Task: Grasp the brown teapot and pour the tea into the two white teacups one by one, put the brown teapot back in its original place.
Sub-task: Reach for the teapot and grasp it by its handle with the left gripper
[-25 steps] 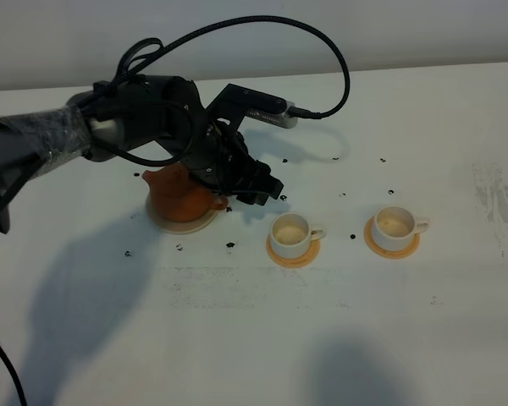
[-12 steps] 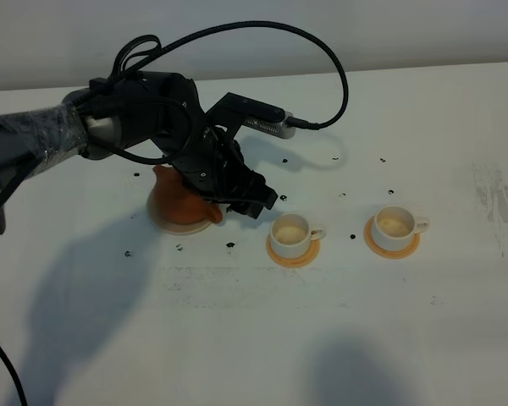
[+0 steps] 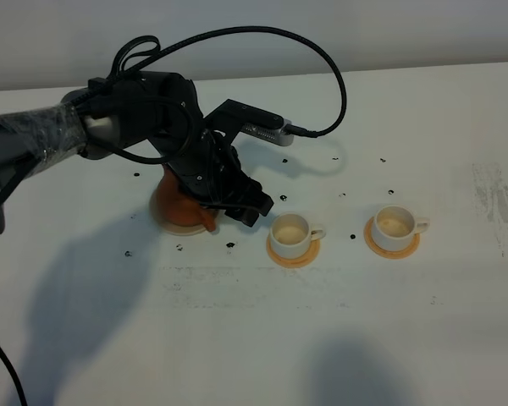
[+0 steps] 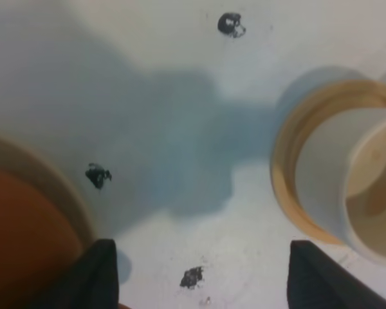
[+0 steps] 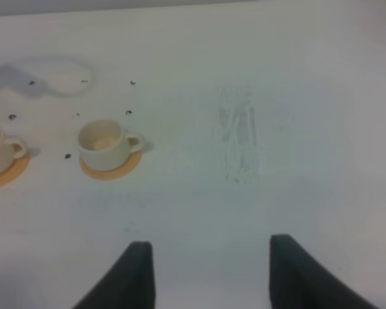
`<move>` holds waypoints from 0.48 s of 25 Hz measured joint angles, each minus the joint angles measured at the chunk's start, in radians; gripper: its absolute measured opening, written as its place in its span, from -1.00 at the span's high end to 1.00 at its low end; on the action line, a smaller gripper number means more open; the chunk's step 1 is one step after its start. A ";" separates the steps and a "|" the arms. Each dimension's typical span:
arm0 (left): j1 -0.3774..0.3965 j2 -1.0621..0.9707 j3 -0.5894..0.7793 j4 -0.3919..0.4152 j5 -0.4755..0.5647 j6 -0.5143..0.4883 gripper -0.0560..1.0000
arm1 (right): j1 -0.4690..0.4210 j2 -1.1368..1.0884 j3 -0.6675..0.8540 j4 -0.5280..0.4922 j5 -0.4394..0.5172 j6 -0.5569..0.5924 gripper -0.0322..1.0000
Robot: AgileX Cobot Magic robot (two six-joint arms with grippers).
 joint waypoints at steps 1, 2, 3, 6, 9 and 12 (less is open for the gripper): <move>0.003 0.000 0.000 0.001 0.005 0.000 -0.17 | 0.000 0.000 0.000 0.000 0.000 0.000 0.12; 0.007 0.000 0.000 0.001 0.009 0.000 -0.17 | 0.000 0.000 0.000 0.000 0.000 0.000 0.12; 0.008 0.000 0.000 0.001 0.011 0.000 -0.17 | 0.000 0.000 0.000 0.000 0.000 0.000 0.12; 0.010 -0.006 0.000 0.015 0.025 0.000 -0.17 | 0.000 0.000 0.000 0.000 0.000 0.000 0.12; 0.017 -0.013 0.000 0.025 0.043 0.000 -0.17 | 0.000 0.000 0.000 0.000 0.000 0.000 0.12; 0.022 -0.015 0.000 0.032 0.066 0.008 -0.17 | 0.000 0.000 0.000 0.000 0.000 0.000 0.12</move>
